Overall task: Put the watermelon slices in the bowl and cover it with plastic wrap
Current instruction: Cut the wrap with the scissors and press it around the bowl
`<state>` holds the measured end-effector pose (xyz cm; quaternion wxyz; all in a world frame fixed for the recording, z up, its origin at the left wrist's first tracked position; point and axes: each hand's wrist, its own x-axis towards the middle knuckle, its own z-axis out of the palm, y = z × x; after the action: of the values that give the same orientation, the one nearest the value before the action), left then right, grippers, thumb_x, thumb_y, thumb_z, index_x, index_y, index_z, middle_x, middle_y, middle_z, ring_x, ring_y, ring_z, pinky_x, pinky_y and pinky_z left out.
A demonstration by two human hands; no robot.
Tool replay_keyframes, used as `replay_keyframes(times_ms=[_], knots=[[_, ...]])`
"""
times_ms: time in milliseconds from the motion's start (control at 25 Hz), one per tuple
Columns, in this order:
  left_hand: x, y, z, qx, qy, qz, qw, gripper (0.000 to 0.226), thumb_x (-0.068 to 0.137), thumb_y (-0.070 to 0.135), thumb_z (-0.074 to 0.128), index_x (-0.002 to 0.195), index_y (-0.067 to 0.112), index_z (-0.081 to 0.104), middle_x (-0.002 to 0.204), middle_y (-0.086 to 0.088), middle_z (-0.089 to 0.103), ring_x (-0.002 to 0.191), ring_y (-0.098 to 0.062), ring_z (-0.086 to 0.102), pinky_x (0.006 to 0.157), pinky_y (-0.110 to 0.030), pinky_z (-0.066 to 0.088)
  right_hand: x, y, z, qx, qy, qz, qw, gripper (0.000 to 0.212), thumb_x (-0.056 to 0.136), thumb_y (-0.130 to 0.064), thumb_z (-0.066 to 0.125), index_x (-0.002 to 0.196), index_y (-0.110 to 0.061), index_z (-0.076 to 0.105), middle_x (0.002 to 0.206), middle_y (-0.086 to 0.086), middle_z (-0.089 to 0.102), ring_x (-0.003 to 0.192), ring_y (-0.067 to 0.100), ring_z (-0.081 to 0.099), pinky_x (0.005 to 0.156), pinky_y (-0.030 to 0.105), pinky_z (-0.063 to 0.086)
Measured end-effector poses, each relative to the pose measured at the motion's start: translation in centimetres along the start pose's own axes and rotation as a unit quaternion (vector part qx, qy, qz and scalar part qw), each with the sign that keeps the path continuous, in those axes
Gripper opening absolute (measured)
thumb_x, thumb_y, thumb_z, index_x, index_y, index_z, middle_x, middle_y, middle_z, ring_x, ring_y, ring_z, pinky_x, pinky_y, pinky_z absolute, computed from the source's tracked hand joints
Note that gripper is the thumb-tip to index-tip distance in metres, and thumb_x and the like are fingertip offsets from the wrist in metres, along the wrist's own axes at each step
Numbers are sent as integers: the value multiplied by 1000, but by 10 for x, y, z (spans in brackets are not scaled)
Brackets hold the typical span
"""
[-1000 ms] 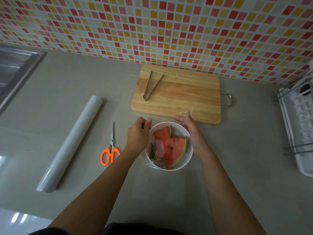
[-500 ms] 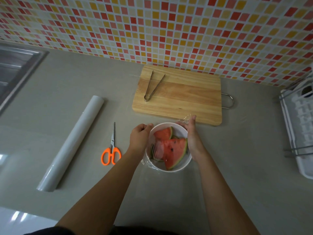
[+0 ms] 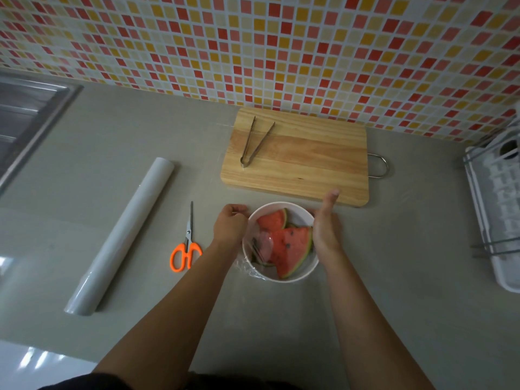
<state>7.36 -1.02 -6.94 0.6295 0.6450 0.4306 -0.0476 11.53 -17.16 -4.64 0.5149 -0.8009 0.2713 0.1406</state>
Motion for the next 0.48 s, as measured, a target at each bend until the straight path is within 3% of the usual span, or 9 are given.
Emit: replay_keyframes(times_ms=[80, 160, 200, 240, 280, 360, 400, 480], knots=[[5, 4, -8, 146, -18, 19, 989, 16, 78, 7, 55, 83, 19, 64, 96, -7, 69, 91, -28, 64, 78, -34, 54, 5, 8, -9, 119, 86, 15, 989, 86, 87, -68, 4, 93, -17, 73, 101, 0, 67, 99, 25, 60, 88, 33, 40], [7, 9, -18, 298, 33, 110, 948, 9, 82, 16, 59, 88, 17, 65, 95, -5, 69, 88, -25, 63, 73, -29, 47, -4, 17, -18, 169, 131, -64, 975, 69, 93, -57, 13, 109, -16, 67, 116, 2, 63, 112, 18, 56, 91, 23, 36], [7, 10, -21, 288, 49, 177, 940, 14, 87, 20, 56, 94, 15, 66, 99, -5, 69, 92, -24, 63, 76, -28, 46, -14, 23, -20, 178, 116, -119, 970, 68, 91, -58, 16, 115, -16, 62, 121, -2, 60, 114, 9, 53, 92, 13, 34], [4, 11, -22, 223, 17, 236, 946, 23, 93, 27, 51, 104, 15, 66, 106, -4, 69, 99, -22, 63, 82, -28, 46, -23, 30, -19, 174, 84, -172, 966, 72, 86, -65, 16, 121, -17, 58, 123, -9, 56, 114, -3, 49, 90, 4, 31], [-1, 13, -22, 134, -62, 257, 955, 34, 96, 36, 43, 115, 17, 64, 117, -1, 66, 110, -16, 60, 91, -29, 45, -29, 37, -16, 166, 39, -212, 962, 81, 81, -73, 15, 128, -18, 53, 126, -15, 51, 114, -12, 45, 90, -1, 29], [-13, 10, -12, 44, -222, 233, 946, 48, 96, 47, 32, 130, 22, 56, 132, 2, 58, 123, -10, 52, 103, -28, 39, -35, 44, -7, 168, -57, -220, 959, 99, 70, -87, 15, 135, -20, 46, 134, -17, 45, 122, -10, 41, 99, 8, 32], [-16, 6, -7, 36, -252, 215, 943, 49, 95, 48, 31, 130, 24, 56, 132, -1, 58, 123, -12, 52, 104, -31, 39, -34, 45, -3, 178, -82, -210, 958, 101, 67, -90, 16, 134, -22, 47, 137, -12, 46, 126, 0, 43, 102, 19, 37], [-21, 4, 0, 40, -236, 199, 950, 49, 93, 52, 28, 119, 29, 63, 119, -2, 66, 111, -10, 60, 94, -29, 47, -29, 44, 3, 213, -101, -173, 956, 86, 70, -87, 20, 122, -30, 56, 134, 2, 55, 122, 15, 52, 101, 35, 44]])
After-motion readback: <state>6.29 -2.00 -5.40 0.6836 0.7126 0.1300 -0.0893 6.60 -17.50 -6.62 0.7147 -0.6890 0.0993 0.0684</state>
